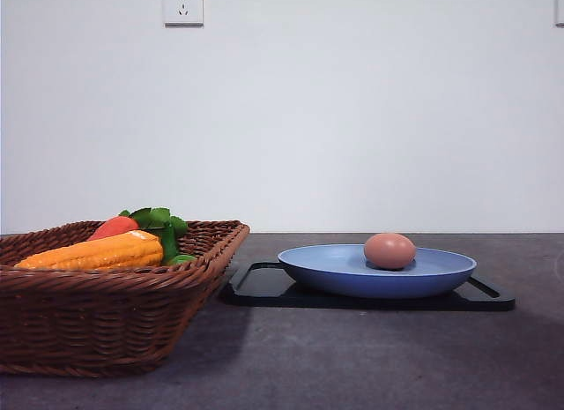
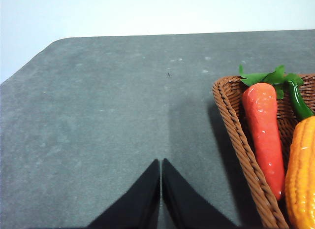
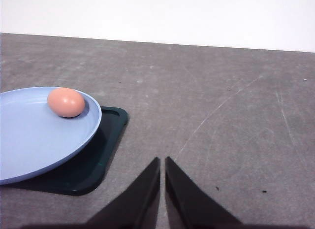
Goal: Transfer egg from basket to plate and serve
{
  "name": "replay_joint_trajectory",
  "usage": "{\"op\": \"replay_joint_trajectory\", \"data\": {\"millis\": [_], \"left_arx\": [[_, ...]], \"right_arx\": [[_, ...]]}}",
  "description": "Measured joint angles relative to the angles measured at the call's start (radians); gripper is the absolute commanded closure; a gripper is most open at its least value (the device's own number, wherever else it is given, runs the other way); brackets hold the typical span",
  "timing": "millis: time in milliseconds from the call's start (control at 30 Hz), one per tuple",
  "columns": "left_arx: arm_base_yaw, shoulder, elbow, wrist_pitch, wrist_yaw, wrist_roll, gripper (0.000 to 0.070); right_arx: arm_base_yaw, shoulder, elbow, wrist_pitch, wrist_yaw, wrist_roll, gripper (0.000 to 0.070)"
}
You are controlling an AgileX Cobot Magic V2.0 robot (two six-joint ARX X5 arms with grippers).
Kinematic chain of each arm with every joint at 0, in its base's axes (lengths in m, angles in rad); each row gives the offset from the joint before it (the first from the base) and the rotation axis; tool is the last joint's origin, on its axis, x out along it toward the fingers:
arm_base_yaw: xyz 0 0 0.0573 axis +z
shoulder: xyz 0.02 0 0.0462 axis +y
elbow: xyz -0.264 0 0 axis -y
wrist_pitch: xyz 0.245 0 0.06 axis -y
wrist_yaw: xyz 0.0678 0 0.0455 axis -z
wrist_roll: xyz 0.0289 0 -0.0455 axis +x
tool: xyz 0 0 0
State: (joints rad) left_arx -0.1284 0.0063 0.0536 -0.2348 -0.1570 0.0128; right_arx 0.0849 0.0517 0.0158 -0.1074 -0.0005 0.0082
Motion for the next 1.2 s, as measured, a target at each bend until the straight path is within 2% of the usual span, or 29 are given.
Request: {"op": "replay_joint_trajectory", "data": {"millis": [1200], "left_arx": [[0.000,0.000,0.000,0.000,0.000,0.000,0.0700]], "right_arx": [[0.000,0.000,0.000,0.000,0.000,0.000,0.0700]]}}
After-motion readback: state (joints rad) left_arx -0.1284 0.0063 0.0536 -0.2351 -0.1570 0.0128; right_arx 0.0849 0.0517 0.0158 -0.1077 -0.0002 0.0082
